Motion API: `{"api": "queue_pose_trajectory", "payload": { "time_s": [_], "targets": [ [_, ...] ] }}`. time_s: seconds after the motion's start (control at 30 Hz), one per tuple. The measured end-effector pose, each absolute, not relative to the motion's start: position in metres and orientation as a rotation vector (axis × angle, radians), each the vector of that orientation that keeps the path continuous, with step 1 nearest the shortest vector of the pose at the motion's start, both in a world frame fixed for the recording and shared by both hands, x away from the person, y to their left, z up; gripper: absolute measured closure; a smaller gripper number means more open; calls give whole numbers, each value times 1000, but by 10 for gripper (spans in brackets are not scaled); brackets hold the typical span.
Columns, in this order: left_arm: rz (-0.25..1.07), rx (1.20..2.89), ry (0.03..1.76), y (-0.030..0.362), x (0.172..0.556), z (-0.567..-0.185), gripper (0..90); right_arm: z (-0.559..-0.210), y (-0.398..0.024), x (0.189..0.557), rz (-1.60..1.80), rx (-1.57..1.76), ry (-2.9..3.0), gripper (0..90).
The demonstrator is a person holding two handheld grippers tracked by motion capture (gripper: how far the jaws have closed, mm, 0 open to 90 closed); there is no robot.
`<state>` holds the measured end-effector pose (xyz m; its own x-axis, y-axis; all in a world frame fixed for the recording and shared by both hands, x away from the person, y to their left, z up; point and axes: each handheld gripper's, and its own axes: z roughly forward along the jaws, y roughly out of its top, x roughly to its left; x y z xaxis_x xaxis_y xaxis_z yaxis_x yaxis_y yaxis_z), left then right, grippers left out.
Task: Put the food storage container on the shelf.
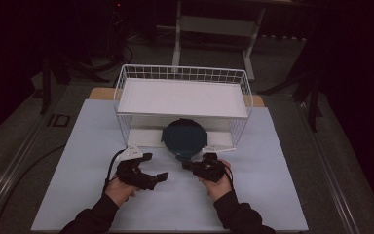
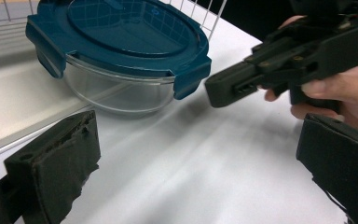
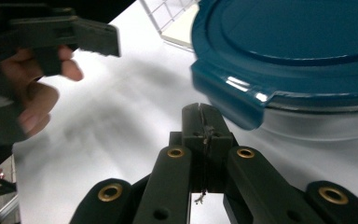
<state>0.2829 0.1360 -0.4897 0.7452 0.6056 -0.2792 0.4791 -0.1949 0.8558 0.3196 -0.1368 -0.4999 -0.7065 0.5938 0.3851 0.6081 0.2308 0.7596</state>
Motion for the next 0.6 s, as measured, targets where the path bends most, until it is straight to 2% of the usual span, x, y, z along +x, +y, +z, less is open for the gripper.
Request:
{"api": "queue_pose_trajectory", "payload": {
  "time_s": [0.6],
  "targets": [
    [164, 1836, 838, 136, 282, -492, 0, -504, -131, 349, -1531, -1292, -2464, 900]
  ]
}}
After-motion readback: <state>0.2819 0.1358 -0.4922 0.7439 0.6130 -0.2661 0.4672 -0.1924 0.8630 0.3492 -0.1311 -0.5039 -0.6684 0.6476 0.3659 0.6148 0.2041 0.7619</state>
